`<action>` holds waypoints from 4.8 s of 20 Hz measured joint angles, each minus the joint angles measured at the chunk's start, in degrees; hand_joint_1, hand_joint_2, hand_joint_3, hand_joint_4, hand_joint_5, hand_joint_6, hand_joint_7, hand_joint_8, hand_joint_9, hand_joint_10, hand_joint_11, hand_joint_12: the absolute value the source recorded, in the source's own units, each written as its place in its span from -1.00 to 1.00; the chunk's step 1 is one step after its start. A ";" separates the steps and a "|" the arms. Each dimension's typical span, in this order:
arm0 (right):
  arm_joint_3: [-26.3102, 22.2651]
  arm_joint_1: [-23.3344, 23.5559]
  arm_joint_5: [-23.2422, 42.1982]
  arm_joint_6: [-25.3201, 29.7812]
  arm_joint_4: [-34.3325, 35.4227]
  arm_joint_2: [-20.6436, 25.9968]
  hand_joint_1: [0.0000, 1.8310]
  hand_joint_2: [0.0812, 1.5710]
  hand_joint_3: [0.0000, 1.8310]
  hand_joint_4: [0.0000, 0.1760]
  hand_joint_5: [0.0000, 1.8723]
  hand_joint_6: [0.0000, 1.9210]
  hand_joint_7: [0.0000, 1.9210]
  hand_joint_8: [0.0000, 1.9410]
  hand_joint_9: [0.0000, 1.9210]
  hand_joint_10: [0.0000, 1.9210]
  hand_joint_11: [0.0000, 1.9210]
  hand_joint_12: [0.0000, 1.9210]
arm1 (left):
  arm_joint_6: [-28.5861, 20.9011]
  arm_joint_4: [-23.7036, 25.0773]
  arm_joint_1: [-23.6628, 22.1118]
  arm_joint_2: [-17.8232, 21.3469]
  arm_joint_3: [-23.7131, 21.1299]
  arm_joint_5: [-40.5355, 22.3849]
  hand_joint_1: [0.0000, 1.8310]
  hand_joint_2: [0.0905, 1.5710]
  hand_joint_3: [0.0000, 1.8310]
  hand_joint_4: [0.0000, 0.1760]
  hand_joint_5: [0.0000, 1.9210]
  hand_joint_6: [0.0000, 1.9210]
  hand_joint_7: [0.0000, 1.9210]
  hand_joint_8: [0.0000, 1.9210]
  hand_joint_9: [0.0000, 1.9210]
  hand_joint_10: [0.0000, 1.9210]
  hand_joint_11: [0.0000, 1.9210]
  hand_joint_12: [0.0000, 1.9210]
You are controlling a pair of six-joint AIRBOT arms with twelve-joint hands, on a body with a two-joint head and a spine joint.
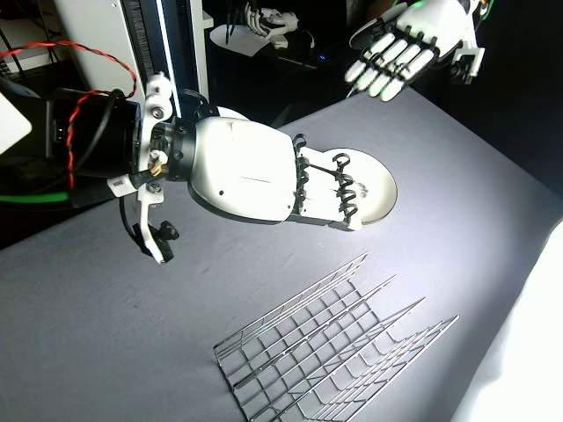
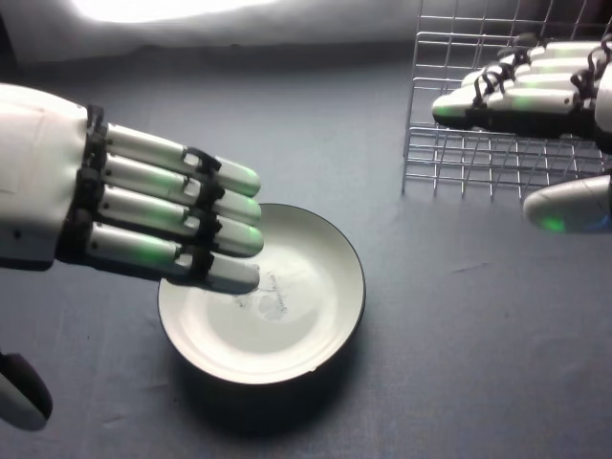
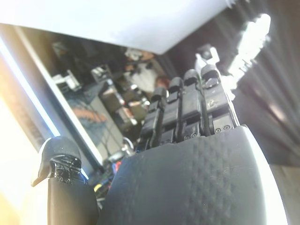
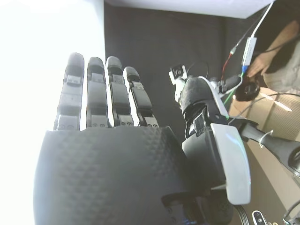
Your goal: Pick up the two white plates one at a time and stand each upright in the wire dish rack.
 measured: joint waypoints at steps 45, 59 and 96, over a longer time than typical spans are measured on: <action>0.02 -0.28 4.15 -0.98 -0.07 -0.35 -0.82 0.42 -1.00 -1.00 -1.00 -1.00 -1.00 -1.00 -1.00 -1.00 -1.00 -1.00 | 4.72 14.08 11.72 -19.87 24.74 1.68 -1.00 0.29 -1.00 -1.00 -1.00 -1.00 -1.00 -1.00 -1.00 -1.00 -1.00 -1.00; 0.02 -0.28 4.81 -1.11 -0.24 -0.59 -0.75 0.43 -1.00 -1.00 -1.00 -1.00 -1.00 -1.00 -1.00 -1.00 -1.00 -1.00 | 5.14 11.72 15.89 -21.77 27.17 1.57 -1.00 0.35 -0.99 -1.00 -1.00 -1.00 -1.00 -1.00 -1.00 -1.00 -1.00 -1.00; 5.49 -0.70 9.97 -2.34 -18.78 -8.92 0.45 0.23 -0.99 -1.00 -1.00 -1.00 -1.00 -1.00 -1.00 -1.00 -0.98 -0.98 | 4.92 6.38 15.13 -27.12 22.40 7.58 -1.00 0.32 -1.00 -1.00 -1.00 -1.00 -1.00 -1.00 -1.00 -1.00 -1.00 -1.00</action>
